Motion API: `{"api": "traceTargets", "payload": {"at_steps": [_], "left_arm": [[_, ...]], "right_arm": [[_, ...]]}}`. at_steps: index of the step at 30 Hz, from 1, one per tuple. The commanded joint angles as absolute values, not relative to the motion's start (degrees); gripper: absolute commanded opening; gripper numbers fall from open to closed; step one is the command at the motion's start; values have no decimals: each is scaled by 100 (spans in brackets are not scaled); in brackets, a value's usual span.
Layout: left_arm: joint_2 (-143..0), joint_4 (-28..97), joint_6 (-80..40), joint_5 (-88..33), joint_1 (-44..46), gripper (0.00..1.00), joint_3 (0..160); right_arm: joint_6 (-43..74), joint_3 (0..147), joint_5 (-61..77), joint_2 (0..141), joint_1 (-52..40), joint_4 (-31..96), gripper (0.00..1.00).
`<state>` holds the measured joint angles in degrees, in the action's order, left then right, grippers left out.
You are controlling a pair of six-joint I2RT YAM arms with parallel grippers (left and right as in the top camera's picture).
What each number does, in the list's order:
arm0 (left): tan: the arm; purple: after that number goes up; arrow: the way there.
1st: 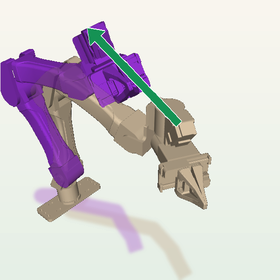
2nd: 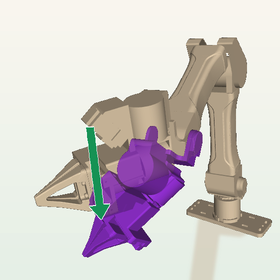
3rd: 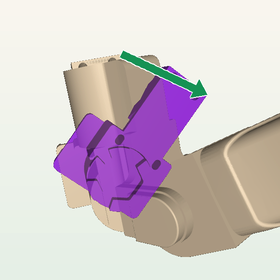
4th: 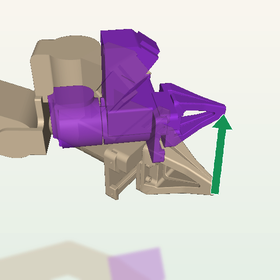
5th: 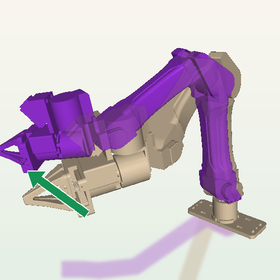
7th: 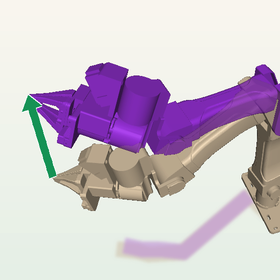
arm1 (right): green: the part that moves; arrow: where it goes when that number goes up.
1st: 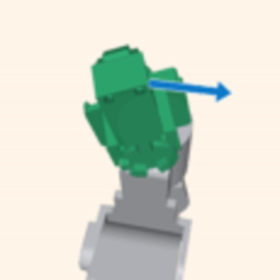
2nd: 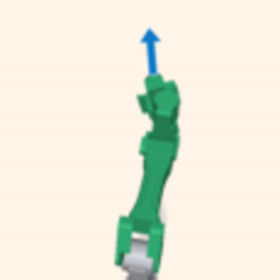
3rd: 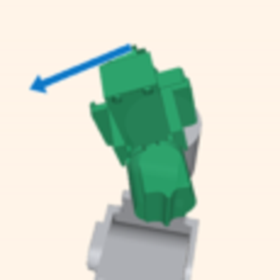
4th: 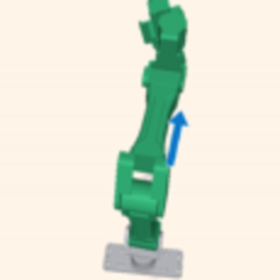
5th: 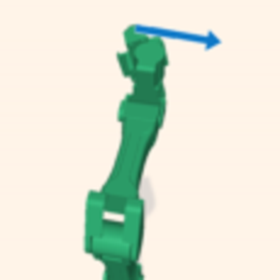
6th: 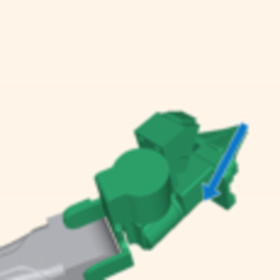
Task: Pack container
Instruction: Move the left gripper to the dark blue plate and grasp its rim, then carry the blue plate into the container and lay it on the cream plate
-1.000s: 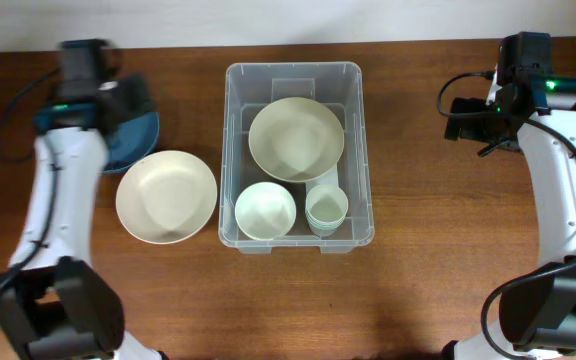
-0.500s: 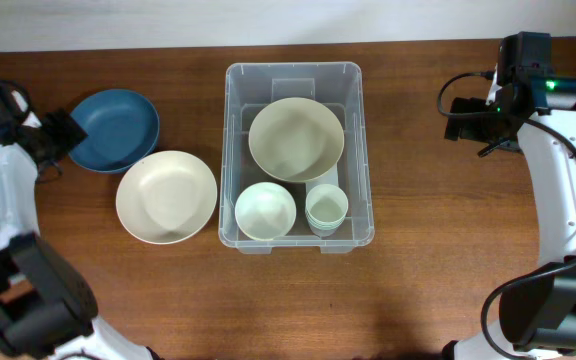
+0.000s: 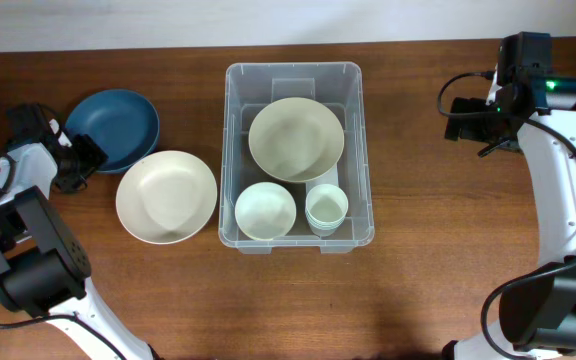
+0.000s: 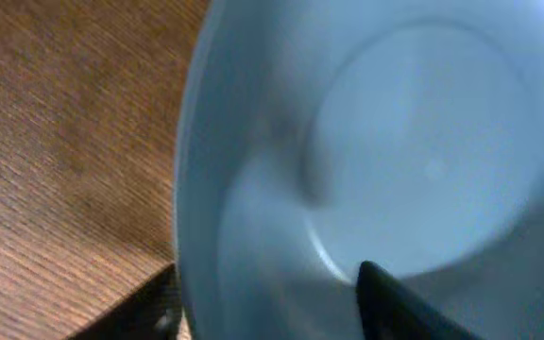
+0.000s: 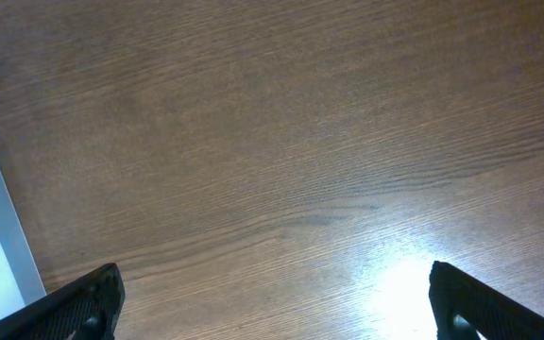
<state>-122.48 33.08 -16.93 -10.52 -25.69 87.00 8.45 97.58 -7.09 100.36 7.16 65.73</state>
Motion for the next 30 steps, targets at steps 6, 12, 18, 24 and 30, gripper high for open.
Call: {"api": "traceTargets", "payload": {"at_steps": [6,12,18,24,30], "left_arm": [[-12263,3190,-1730,-1155,-2606,20,8702],[-12250,3192,-1728,-1157,-2630,1,8707],[-12064,3192,-1728,-1164,-2871,1,8770],[-11365,3192,-1726,-1190,-3006,1,8801],[-10346,3192,-1726,-1712,-2751,1,8801]], "right_arm": [[867,9771,-779,10066,753,6571,99],[867,9771,-779,10066,753,6571,99],[867,9769,-779,10066,753,6571,99],[867,9771,-779,10066,753,6571,99],[867,9771,-779,10066,753,6573,99]]}}
